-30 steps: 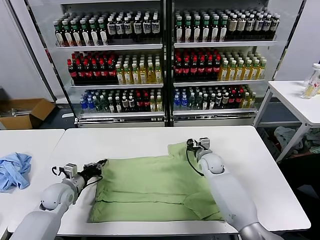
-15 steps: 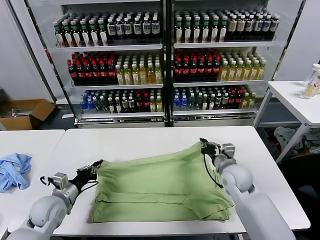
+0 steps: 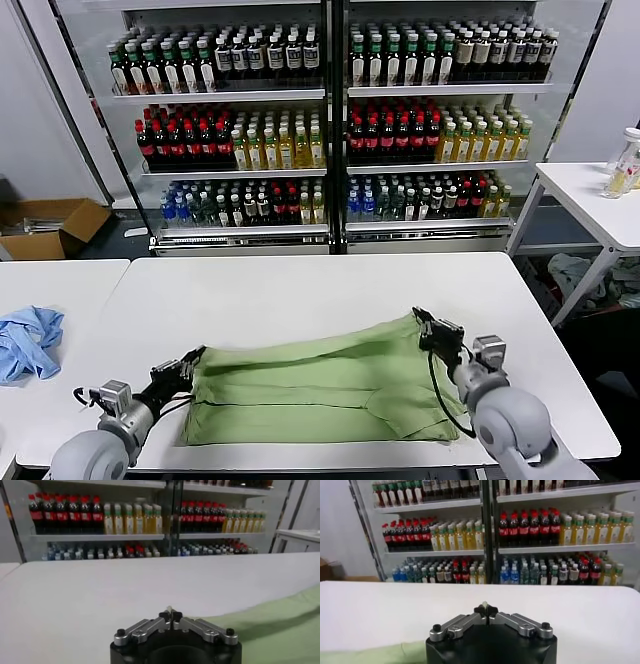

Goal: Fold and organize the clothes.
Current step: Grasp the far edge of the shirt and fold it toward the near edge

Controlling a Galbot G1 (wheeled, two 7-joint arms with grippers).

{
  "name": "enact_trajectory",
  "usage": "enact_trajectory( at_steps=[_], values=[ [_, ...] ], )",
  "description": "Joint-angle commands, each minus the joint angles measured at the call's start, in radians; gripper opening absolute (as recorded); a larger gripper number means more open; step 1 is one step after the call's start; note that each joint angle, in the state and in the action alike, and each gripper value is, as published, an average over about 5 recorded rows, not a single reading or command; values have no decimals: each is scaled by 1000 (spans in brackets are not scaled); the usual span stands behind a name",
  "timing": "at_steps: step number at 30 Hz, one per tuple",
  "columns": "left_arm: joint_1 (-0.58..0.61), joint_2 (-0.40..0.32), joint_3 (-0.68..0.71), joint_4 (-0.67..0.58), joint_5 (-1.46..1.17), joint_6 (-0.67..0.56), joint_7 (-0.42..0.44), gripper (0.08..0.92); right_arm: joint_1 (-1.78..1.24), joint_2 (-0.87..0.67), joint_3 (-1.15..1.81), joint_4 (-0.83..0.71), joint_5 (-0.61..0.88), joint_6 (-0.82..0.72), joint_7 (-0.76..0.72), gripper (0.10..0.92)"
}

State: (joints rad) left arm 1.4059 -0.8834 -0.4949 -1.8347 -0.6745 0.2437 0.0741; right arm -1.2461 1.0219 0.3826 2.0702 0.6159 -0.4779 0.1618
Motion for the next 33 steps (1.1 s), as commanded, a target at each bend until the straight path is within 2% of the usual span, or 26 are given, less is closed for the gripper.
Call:
enact_trajectory(
  at_steps=[1, 11, 22, 26, 30, 33],
  values=[
    [64, 5, -14, -27, 4, -11, -7, 84, -164, -22, 56, 106, -22, 1, 3, 106],
    [75, 9, -24, -34, 1, -6, 4, 84, -223, -18, 83, 119, -63, 11, 5, 106],
    [92, 17, -44, -37, 4, 25, 59, 84, -268, -11, 77, 123, -97, 14, 3, 106],
    [92, 11, -38, -41, 50, 50, 47, 85, -301, -4, 61, 125, -131, 20, 0, 106],
    [88, 3, -42, -52, 69, 55, 21, 149, -324, 1, 54, 138, -158, 18, 7, 132],
    [85, -5, -53, -82, 69, 47, -8, 235, -319, -3, 68, 150, -162, 19, 9, 206]
  ],
)
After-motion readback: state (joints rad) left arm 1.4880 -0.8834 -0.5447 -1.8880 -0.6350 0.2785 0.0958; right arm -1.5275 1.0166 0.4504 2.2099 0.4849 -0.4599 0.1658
